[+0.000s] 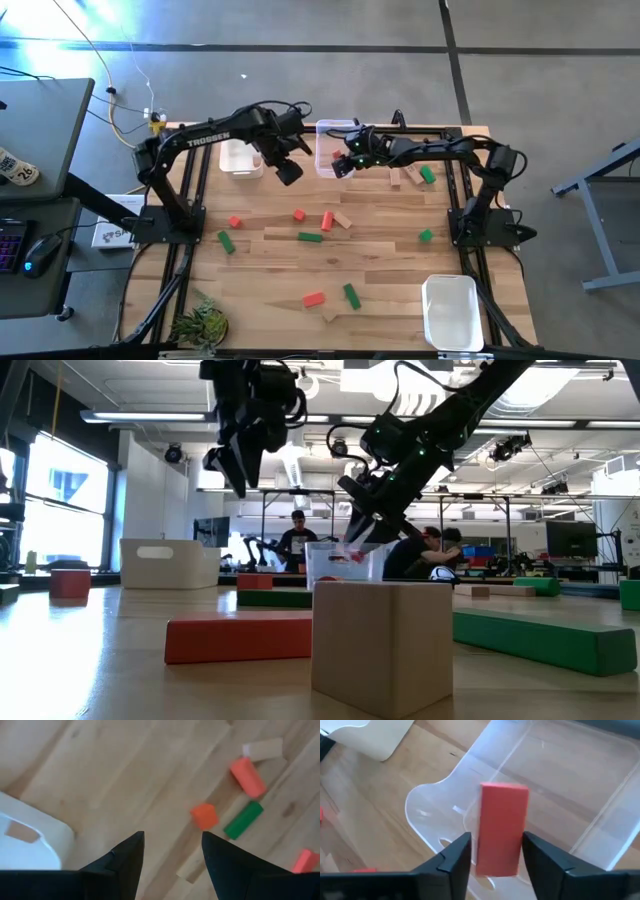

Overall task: Sort & place blocks by color
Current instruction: Put the orange block into the transparent bin, then put the green block into the bottom white bin

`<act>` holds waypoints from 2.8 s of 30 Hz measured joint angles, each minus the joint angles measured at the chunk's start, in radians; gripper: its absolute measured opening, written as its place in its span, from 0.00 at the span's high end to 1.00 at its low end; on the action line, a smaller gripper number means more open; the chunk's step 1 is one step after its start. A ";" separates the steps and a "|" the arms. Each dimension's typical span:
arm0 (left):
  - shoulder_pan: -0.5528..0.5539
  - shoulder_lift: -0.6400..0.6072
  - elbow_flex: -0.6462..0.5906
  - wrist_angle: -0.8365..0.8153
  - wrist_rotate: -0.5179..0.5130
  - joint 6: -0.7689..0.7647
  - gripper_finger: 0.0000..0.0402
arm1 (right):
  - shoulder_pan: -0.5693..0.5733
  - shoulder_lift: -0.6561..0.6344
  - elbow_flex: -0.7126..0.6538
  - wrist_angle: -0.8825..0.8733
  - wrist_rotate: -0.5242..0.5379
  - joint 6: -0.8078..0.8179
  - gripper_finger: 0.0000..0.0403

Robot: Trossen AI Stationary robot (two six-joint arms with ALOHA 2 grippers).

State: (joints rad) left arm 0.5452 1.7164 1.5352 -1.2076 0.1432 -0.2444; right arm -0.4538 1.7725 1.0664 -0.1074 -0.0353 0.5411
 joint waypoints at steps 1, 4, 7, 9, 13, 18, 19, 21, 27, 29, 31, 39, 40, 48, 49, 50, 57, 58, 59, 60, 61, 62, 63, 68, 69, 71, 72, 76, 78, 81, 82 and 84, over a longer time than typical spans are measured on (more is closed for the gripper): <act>-0.012 0.000 0.000 0.000 0.001 -0.007 0.54 | 0.000 -0.001 0.000 -0.001 0.000 0.000 0.57; -0.047 0.000 0.000 0.000 0.001 -0.014 0.54 | 0.000 -0.016 0.000 -0.012 0.011 -0.001 0.56; -0.079 0.000 0.000 0.000 0.001 -0.006 0.54 | 0.000 -0.048 0.000 -0.008 0.034 -0.004 0.55; -0.101 0.000 0.000 0.000 0.001 0.003 0.54 | 0.000 -0.068 0.000 -0.008 0.035 -0.004 0.55; -0.142 0.000 0.000 0.000 0.001 0.013 0.54 | 0.002 -0.113 0.000 -0.014 0.035 0.000 0.55; -0.197 0.000 0.000 0.003 -0.001 0.069 0.54 | 0.008 -0.171 0.000 -0.048 0.062 0.017 0.55; -0.211 0.000 0.000 0.008 -0.003 0.076 0.54 | 0.008 -0.183 0.000 -0.053 0.077 0.027 0.55; -0.240 0.000 0.000 0.025 -0.013 0.091 0.54 | 0.006 -0.210 0.000 -0.069 0.115 0.053 0.55; -0.327 0.000 0.000 0.101 -0.019 0.143 0.54 | -0.012 -0.288 0.000 -0.085 0.174 0.087 0.54; -0.355 0.000 0.000 0.126 -0.020 0.156 0.54 | -0.013 -0.317 0.000 -0.085 0.175 0.081 0.54; -0.380 0.000 0.000 0.149 -0.020 0.174 0.54 | -0.013 -0.344 0.000 -0.084 0.175 0.068 0.54; -0.469 0.000 0.000 0.222 -0.128 0.248 0.54 | -0.011 -0.434 0.000 -0.110 0.161 0.027 0.54; -0.476 0.000 0.000 0.238 -0.137 0.247 0.54 | -0.011 -0.442 0.000 -0.115 0.147 0.027 0.54; -0.510 0.053 0.001 0.291 -0.137 0.221 0.54 | 0.001 -0.473 0.000 -0.178 0.060 0.037 0.54; -0.513 0.072 0.001 0.288 -0.137 0.221 0.54 | 0.006 -0.473 0.000 -0.184 0.059 0.037 0.54; -0.516 0.091 0.001 0.282 -0.138 0.221 0.54 | 0.012 -0.473 -0.001 -0.192 0.056 0.036 0.54; -0.527 0.207 0.000 0.283 -0.132 0.205 0.54 | 0.039 -0.473 -0.001 -0.207 0.052 0.034 0.54; -0.527 0.221 0.000 0.280 -0.132 0.206 0.54 | 0.042 -0.473 -0.001 -0.211 0.052 0.034 0.54; -0.528 0.232 0.000 0.280 -0.132 0.208 0.54 | 0.044 -0.473 -0.001 -0.217 0.052 0.034 0.54; -0.530 0.242 0.000 0.281 -0.132 0.210 0.54 | 0.045 -0.473 -0.001 -0.223 0.052 0.034 0.54; -0.532 0.251 0.000 0.281 -0.132 0.210 0.54 | 0.045 -0.473 -0.001 -0.227 0.052 0.034 0.54; -0.532 0.261 0.000 0.278 -0.135 0.210 0.54 | 0.045 -0.473 -0.001 -0.230 0.052 0.034 0.54; -0.533 0.273 0.000 0.277 -0.139 0.211 0.54 | 0.044 -0.473 -0.001 -0.235 0.053 0.034 0.54; -0.533 0.319 0.000 0.269 -0.147 0.207 0.54 | 0.045 -0.473 -0.001 -0.262 0.052 0.035 0.54; -0.533 0.324 0.000 0.264 -0.148 0.209 0.54 | 0.045 -0.473 -0.001 -0.269 0.051 0.034 0.54; -0.533 0.334 -0.001 0.256 -0.155 0.212 0.54 | 0.045 -0.473 -0.001 -0.282 0.049 0.035 0.54; -0.533 0.338 0.000 0.256 -0.158 0.213 0.54 | 0.045 -0.473 -0.001 -0.288 0.049 0.034 0.54; -0.526 0.366 0.000 0.231 -0.163 0.212 0.54 | 0.045 -0.473 -0.001 -0.314 0.049 0.035 0.54; -0.525 0.374 -0.001 0.216 -0.166 0.215 0.54 | 0.045 -0.473 -0.001 -0.319 0.048 0.035 0.54; -0.525 0.392 0.001 0.221 -0.178 0.229 0.54 | 0.044 -0.473 -0.001 -0.329 0.048 0.035 0.54; -0.525 0.396 -0.001 0.217 -0.183 0.229 0.54 | 0.045 -0.473 -0.001 -0.330 0.048 0.035 0.54; -0.525 0.403 -0.001 0.223 -0.185 0.224 0.54 | 0.044 -0.473 -0.001 -0.331 0.045 0.035 0.54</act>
State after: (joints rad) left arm 0.0200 2.1192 1.5347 -0.9842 -0.0418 -0.0204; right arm -0.4093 1.2995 1.0657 -0.4381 0.0099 0.5760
